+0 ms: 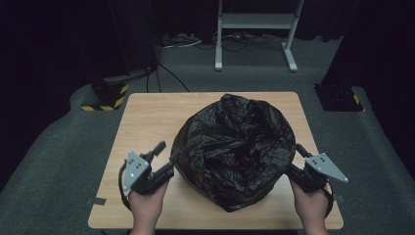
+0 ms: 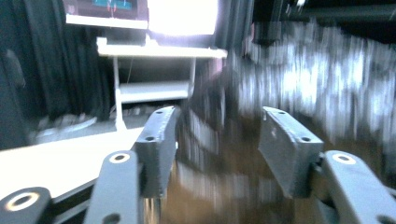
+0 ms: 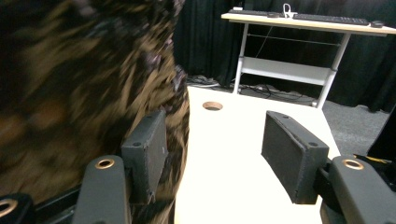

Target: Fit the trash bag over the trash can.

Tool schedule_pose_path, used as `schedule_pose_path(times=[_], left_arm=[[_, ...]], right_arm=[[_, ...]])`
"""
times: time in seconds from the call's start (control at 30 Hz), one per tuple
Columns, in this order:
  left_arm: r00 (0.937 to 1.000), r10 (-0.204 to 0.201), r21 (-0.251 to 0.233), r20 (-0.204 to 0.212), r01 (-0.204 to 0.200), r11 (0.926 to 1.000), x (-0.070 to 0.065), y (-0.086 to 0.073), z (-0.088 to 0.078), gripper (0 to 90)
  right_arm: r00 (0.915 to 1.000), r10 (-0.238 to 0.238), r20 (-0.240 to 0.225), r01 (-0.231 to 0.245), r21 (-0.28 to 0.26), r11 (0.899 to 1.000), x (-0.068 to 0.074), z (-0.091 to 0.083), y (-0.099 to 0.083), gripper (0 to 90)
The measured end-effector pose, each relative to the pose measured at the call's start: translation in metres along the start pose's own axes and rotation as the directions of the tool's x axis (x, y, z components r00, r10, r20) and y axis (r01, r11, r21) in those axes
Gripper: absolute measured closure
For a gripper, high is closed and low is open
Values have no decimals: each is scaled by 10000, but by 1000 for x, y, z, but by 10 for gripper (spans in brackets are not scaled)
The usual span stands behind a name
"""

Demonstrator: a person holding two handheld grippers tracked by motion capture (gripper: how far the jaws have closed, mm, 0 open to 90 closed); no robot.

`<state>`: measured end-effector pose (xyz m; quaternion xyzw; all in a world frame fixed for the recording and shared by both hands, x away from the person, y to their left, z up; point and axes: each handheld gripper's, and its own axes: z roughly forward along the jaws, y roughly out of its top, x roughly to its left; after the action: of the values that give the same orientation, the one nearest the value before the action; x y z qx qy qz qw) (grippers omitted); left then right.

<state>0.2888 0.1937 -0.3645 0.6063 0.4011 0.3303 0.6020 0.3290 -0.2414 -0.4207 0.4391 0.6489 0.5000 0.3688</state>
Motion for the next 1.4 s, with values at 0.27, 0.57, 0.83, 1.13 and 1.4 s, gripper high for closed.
schedule_pose_path(times=[0.27,0.57,0.83,1.13,1.4], left_arm=[[9806,-1014,1288,1678,802,9884,3,23,66,448],[9849,-1513,344,847,1488,9883,8,13,50,897],[9638,-2615,1122,514,2546,9605,18,-30,63,896],[9595,-2775,2624,479,2560,9304,13,-78,79,844],[9756,-2184,2716,218,2045,9405,17,-80,67,774]], right_arm=[[9996,282,-64,-283,-152,9995,9,-20,-3,399],[9993,207,-303,-210,-107,9997,17,-18,-2,412],[9992,105,-376,-101,120,9999,20,-4,-2,421],[9983,-116,-563,167,916,9957,24,17,-16,431],[9994,-108,-343,140,919,9957,11,10,-13,472]])
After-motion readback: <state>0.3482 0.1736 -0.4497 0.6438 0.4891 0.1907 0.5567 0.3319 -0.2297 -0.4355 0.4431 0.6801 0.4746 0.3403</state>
